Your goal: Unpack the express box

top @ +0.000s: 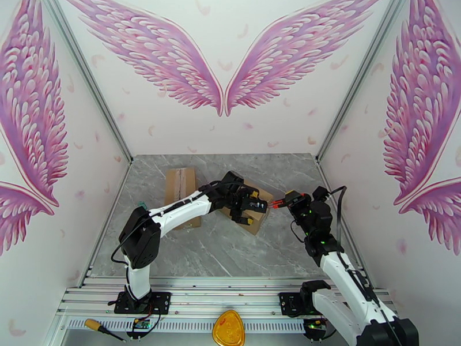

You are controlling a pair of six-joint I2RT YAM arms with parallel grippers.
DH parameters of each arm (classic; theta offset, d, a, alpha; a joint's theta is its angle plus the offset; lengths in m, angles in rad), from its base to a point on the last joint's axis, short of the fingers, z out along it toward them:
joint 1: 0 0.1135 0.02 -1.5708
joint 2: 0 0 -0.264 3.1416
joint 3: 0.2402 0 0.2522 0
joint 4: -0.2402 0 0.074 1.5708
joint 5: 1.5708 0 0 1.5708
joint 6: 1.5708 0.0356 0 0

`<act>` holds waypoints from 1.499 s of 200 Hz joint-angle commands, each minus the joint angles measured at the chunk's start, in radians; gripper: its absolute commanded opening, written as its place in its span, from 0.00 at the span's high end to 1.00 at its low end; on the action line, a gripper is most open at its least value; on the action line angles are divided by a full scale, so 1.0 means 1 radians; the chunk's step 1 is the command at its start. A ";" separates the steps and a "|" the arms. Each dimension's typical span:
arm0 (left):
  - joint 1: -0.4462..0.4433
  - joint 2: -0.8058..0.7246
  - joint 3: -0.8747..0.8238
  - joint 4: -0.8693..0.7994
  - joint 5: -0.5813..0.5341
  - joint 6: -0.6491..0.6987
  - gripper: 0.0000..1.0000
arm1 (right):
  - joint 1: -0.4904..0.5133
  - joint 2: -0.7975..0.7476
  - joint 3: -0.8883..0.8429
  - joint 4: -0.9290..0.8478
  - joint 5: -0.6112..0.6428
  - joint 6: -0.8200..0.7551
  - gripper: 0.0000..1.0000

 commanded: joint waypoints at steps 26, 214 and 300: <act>-0.011 -0.014 -0.029 0.204 -0.133 -0.091 0.06 | 0.031 0.017 -0.020 -0.146 -0.197 0.074 1.00; 0.032 -0.036 -0.045 0.227 -0.082 -0.067 0.06 | -0.023 0.173 0.137 -0.394 -0.506 -0.031 1.00; -0.013 0.042 0.017 0.372 -0.250 -0.287 0.05 | 0.001 0.049 -0.063 -0.083 -0.373 0.124 1.00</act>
